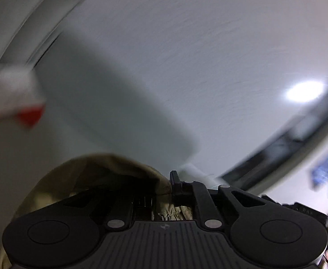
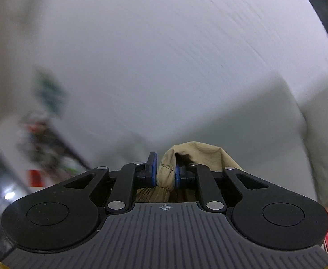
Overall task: Fold clothes
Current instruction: 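Lift the trousers by both cuffs and shake them out in the air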
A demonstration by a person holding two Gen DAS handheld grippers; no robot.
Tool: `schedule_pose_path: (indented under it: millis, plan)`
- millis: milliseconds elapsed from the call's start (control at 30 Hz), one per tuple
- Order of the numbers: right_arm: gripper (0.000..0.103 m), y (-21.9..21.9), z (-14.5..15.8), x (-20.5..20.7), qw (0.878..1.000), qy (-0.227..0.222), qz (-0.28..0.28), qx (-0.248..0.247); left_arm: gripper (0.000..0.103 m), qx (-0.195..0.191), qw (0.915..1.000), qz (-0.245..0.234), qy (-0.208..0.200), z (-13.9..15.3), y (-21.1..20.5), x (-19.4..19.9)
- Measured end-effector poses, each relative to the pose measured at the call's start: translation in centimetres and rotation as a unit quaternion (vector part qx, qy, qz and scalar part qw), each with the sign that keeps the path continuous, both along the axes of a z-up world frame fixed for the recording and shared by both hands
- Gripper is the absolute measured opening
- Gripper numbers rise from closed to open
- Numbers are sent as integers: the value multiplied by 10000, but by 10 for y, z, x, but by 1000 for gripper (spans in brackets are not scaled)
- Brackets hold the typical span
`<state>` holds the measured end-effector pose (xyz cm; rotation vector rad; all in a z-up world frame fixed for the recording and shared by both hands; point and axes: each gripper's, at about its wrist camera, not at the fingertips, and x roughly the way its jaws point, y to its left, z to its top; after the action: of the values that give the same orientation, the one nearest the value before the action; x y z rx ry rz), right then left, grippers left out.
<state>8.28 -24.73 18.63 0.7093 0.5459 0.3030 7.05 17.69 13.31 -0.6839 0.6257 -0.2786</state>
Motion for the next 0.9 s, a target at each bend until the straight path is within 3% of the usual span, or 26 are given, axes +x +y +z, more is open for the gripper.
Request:
schedule_pose_path:
  millis: [33,67,100,200,267,333,400,467,533,633,700,800,900]
  plan:
    - [12,2,-11,29,9993,323,-177,-104,9,210,9997,1,-143,8,-5,13]
    - [12,4,-22,58,9971,645,-355,-208,9,395,9973,-2,-623,31,-11,15]
    - [12,7,-13,67,9975,414,-437,-361,9,600,9888,-20,-1366,61,-16,10]
    - [12,18,48,63,9876,-1185,-522,-891,14,977,9540,117,-2831,119,-21,-17]
    - [12,17,81,47,9726,-1995,-529,-1073,15,984,9484,89,-3012,117,-24,-28]
    - [13,12,95,31,9653,-2300,-547,-1109,16,976,9442,52,-3145,113,-27,-38]
    - [13,6,81,26,9677,-2245,-514,-1030,16,1113,9527,-35,-2827,73,-28,-39]
    - [14,7,45,31,9743,-1917,-499,-1074,16,1245,9642,-125,-2336,28,-30,-34]
    - [14,5,-4,31,9823,-1394,-437,-1172,16,1170,9818,-159,-1484,-34,-28,-25]
    - [14,5,-95,48,9923,-277,-381,-1145,15,1141,9932,-152,-191,-119,-23,-22]
    - [13,4,-162,59,9922,661,-373,-989,14,1076,9920,-148,641,-171,-19,-25]
    - [13,3,-250,62,9771,1951,-321,-783,13,965,9773,-141,1878,-249,-12,-28]
    - [13,8,-303,48,9613,2619,-288,-809,13,644,9718,-25,2268,-280,-1,-42]
